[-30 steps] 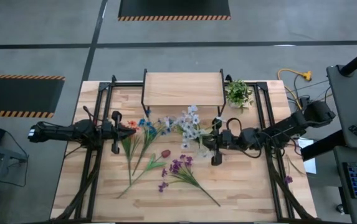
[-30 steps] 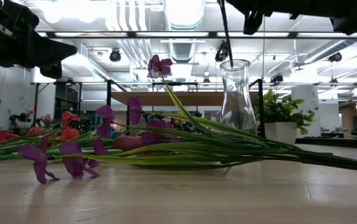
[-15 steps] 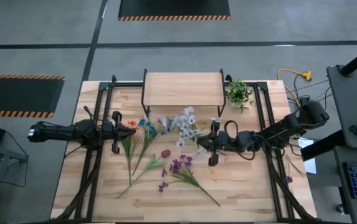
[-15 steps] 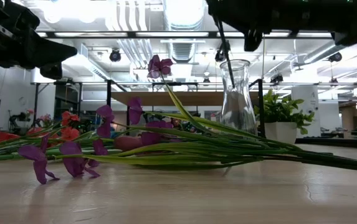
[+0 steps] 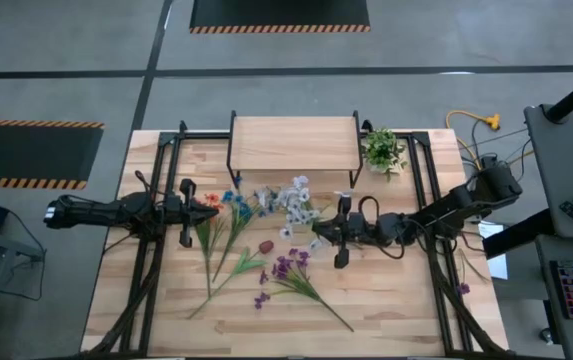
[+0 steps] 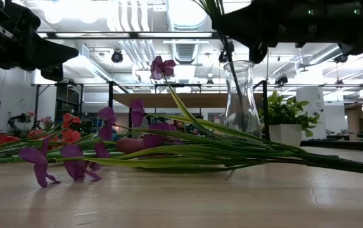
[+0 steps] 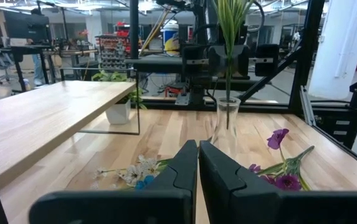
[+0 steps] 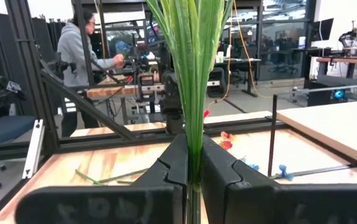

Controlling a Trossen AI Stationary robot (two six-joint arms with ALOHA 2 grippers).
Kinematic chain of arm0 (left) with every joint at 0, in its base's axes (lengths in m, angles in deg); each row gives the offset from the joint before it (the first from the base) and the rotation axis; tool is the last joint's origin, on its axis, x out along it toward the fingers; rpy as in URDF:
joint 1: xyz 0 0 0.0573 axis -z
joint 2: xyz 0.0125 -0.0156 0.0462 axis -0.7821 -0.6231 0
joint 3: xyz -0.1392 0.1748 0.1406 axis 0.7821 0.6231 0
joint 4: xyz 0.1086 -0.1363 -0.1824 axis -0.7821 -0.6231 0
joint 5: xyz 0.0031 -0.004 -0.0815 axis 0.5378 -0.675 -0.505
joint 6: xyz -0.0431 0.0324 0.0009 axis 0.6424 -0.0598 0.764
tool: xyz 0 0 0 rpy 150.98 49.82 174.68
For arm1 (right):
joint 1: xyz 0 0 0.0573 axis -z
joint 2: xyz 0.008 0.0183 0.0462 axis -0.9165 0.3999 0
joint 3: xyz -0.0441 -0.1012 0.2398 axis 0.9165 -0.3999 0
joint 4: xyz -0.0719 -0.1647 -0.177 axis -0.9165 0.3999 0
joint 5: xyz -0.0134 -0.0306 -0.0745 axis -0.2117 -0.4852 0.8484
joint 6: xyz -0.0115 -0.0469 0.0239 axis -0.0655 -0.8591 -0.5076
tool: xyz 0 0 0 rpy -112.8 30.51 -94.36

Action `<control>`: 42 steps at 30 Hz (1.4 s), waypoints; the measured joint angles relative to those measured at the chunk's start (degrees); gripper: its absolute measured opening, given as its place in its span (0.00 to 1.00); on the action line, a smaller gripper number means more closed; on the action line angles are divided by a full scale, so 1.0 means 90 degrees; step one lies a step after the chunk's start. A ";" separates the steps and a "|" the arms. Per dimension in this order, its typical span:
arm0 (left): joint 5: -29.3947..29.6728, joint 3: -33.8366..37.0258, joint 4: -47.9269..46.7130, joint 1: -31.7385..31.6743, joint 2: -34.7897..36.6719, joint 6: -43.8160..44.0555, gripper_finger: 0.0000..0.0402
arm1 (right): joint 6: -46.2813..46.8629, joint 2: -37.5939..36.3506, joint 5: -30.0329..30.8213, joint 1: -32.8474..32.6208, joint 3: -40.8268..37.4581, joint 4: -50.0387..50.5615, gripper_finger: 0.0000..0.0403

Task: Pick and place flowers into a vace then onto a shelf
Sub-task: Put the right white flowers into the transparent vase

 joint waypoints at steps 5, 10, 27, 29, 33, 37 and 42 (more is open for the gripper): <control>-0.0001 0.0000 0.0000 -0.0002 -0.0007 0.0000 0.00 | 0.0042 0.0310 -0.0013 0.0000 -0.0011 -0.0215 0.03; -0.0001 0.0000 -0.0007 0.0001 -0.0007 0.0000 0.00 | 0.0088 0.0525 -0.0013 0.0000 -0.0018 -0.0365 0.03; 0.0000 0.0000 -0.0010 -0.0001 -0.0010 0.0000 0.00 | 0.0137 0.0523 -0.0013 0.0000 -0.0117 -0.0350 0.03; -0.0001 0.0000 -0.0012 -0.0001 -0.0005 0.0000 0.00 | 0.0136 0.0509 -0.0016 0.0000 -0.0131 -0.0355 0.03; -0.0001 0.0000 -0.0015 -0.0002 -0.0001 0.0000 0.00 | 0.0135 0.0477 -0.0018 0.0000 -0.0199 -0.0346 0.03; -0.0001 0.0000 -0.0012 0.0001 -0.0035 0.0000 0.00 | 0.0189 0.0366 -0.0035 0.0000 -0.0270 -0.0340 0.04; -0.0001 0.0000 -0.0010 0.0000 -0.0044 -0.0002 0.00 | 0.0205 0.0243 -0.0089 -0.0046 -0.0310 -0.0299 0.10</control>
